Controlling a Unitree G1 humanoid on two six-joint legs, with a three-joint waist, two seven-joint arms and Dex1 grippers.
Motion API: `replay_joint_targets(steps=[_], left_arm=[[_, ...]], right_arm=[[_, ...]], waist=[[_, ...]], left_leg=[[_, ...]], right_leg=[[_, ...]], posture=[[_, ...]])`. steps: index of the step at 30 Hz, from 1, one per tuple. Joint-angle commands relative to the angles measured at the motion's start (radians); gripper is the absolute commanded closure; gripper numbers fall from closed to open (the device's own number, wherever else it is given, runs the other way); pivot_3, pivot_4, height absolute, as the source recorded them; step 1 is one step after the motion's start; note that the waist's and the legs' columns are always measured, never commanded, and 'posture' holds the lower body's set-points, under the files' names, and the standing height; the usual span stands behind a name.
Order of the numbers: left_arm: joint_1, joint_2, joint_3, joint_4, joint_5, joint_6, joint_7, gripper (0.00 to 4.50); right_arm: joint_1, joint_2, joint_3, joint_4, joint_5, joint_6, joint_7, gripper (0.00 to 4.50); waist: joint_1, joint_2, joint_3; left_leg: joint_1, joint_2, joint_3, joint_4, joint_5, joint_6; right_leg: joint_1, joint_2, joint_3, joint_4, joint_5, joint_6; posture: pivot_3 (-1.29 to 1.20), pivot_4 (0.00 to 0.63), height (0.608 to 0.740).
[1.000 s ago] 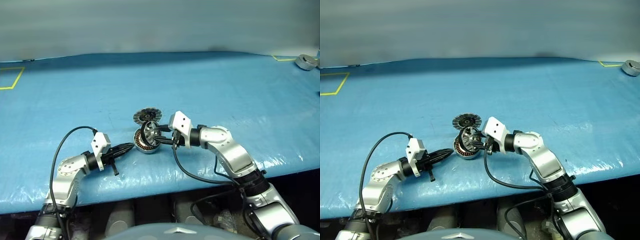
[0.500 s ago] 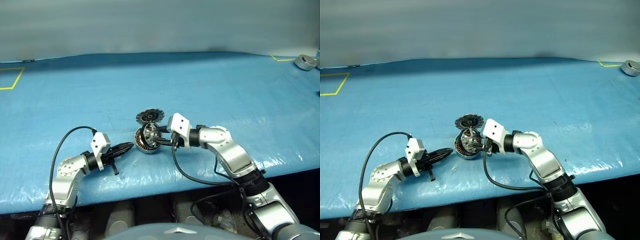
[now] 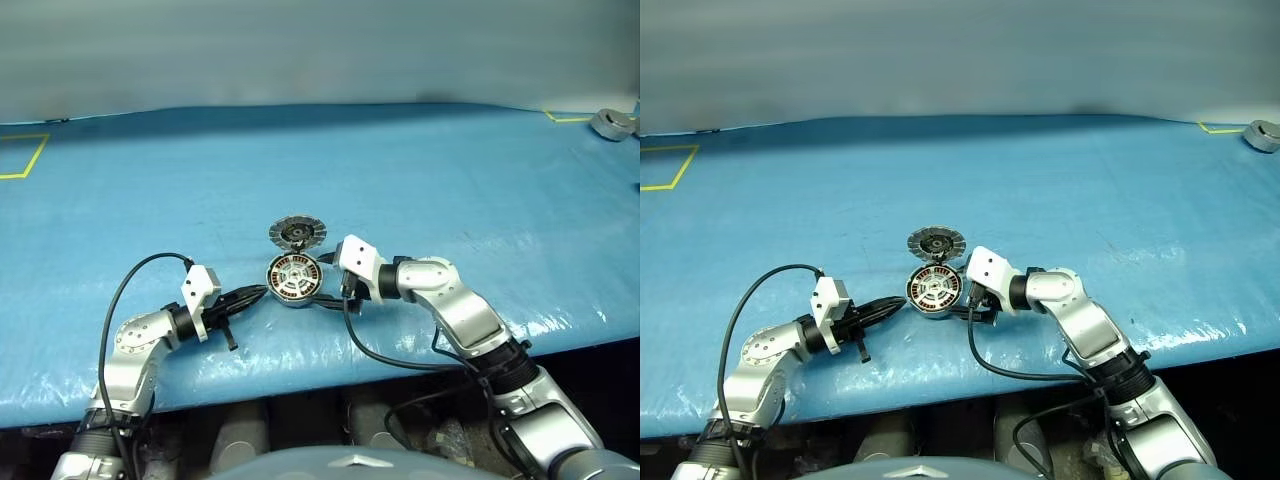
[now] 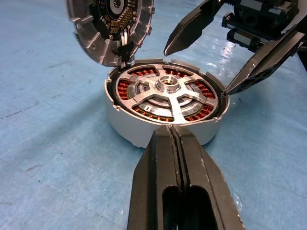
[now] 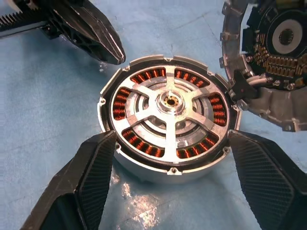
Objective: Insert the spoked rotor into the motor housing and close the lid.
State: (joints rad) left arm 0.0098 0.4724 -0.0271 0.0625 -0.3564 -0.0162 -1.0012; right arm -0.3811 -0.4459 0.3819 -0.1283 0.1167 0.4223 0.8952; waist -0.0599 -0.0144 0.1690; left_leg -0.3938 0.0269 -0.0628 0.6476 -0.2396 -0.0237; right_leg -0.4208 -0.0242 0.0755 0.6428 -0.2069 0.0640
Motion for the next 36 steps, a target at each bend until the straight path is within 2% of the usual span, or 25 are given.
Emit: replay_joint_targets(steps=[1, 4, 14, 20, 24, 28, 30, 33, 36], left_arm=[[0.002, -0.005, 0.014, -0.011, -0.007, -0.019, 0.002, 4.50], [0.004, -0.004, 0.016, -0.019, -0.011, -0.016, 0.002, 4.50], [0.003, -0.006, 0.025, -0.015, -0.015, -0.018, 0.000, 4.50], [-0.005, -0.009, 0.025, -0.008, -0.015, -0.019, -0.002, 4.50], [-0.013, -0.013, 0.028, -0.002, -0.014, -0.020, -0.001, 4.50], [-0.014, -0.015, 0.033, 0.002, -0.013, -0.026, 0.000, 4.50], [-0.010, -0.017, 0.037, -0.001, -0.015, -0.029, 0.002, 4.50], [0.004, -0.015, 0.043, -0.015, -0.023, -0.027, 0.005, 4.50], [0.026, -0.009, 0.053, -0.030, -0.031, -0.023, 0.012, 4.50]], right_arm=[[-0.001, 0.013, -0.039, -0.046, 0.042, -0.006, 0.003, 0.55], [0.012, 0.015, -0.059, -0.039, 0.052, 0.004, -0.015, 1.13], [0.091, -0.010, -0.132, -0.063, 0.078, 0.004, -0.055, 4.47], [0.067, -0.059, -0.144, 0.077, -0.042, -0.007, -0.162, 4.47], [-0.037, -0.003, -0.191, 0.249, -0.080, -0.032, -0.293, 4.47], [-0.168, 0.088, -0.237, 0.428, -0.057, -0.151, -0.338, 4.47], [-0.235, 0.130, -0.251, 0.511, -0.038, -0.186, -0.317, 4.47], [-0.314, 0.195, -0.278, 0.578, 0.049, -0.189, -0.206, 4.47], [-0.359, 0.224, -0.274, 0.605, 0.082, -0.189, -0.123, 4.47]], waist=[[0.000, 0.000, 0.000], [0.001, 0.000, 0.000], [0.001, 0.000, 0.000], [0.001, 0.000, 0.000], [-0.006, 0.000, 0.000], [-0.010, 0.000, 0.000], [-0.010, 0.000, 0.000], [-0.008, 0.000, 0.000], [-0.005, 0.001, 0.000]], left_leg=[[0.000, 0.000, 0.000, 0.000, 0.000, 0.000], [0.000, 0.000, 0.000, 0.000, 0.000, 0.000], [0.000, 0.000, 0.000, 0.000, 0.000, 0.000], [0.000, 0.000, 0.000, 0.001, 0.000, 0.000], [0.000, 0.000, 0.001, 0.001, 0.000, 0.000], [0.000, 0.000, 0.001, 0.001, 0.000, 0.000], [0.000, 0.000, 0.001, 0.000, 0.000, 0.000], [0.000, 0.000, 0.001, -0.001, 0.000, 0.000], [-0.001, 0.000, 0.000, -0.001, 0.000, 0.001]], right_leg=[[0.000, 0.000, 0.000, 0.000, 0.000, 0.000], [0.000, 0.000, 0.000, 0.000, 0.000, 0.000], [0.000, 0.000, 0.000, 0.000, 0.000, 0.000], [0.000, 0.000, 0.000, 0.000, 0.000, 0.000], [0.000, 0.000, 0.001, 0.000, 0.000, 0.000], [0.000, 0.001, 0.001, 0.001, 0.001, 0.000], [0.000, 0.001, 0.001, 0.001, 0.001, 0.000], [0.000, 0.001, 0.001, 0.000, 0.004, 0.004], [0.000, 0.000, 0.000, 0.000, 0.006, 0.000]], posture=[[0.00, 0.150, 0.740], [0.00, 0.150, 0.740], [0.00, 0.150, 0.740], [0.00, 0.150, 0.740], [0.00, 0.150, 0.740], [0.00, 0.150, 0.740], [0.00, 0.150, 0.740], [0.00, 0.150, 0.740], [0.00, 0.150, 0.740]])
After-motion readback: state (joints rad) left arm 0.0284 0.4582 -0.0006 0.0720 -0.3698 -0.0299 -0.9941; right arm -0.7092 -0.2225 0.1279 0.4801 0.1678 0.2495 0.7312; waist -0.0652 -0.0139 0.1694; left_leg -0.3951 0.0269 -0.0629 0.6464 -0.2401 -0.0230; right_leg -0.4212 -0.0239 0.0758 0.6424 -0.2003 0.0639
